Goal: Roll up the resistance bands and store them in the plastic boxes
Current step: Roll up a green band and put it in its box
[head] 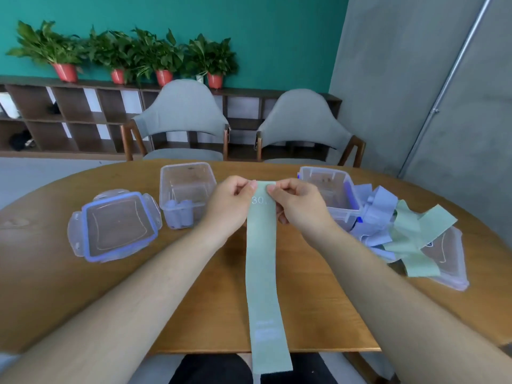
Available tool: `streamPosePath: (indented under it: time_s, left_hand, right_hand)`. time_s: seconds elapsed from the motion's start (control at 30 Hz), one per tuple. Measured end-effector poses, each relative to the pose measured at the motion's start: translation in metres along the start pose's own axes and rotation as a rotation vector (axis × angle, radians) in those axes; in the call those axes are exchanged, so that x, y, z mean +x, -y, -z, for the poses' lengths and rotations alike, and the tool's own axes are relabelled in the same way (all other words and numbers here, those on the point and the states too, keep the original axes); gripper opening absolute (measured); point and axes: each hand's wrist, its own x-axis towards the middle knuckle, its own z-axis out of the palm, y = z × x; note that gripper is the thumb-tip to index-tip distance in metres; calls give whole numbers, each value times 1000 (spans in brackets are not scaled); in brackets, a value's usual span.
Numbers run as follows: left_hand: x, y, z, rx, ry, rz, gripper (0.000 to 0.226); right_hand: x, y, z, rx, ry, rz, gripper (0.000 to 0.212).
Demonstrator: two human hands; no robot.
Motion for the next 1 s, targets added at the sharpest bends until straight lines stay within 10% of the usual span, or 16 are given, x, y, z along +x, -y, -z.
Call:
streamPosePath:
  time_s: [1.0]
  left_hand:
    - [29, 92, -32, 301, 192, 100, 47]
  right_hand:
    - [49, -100, -35, -268, 31, 31, 46]
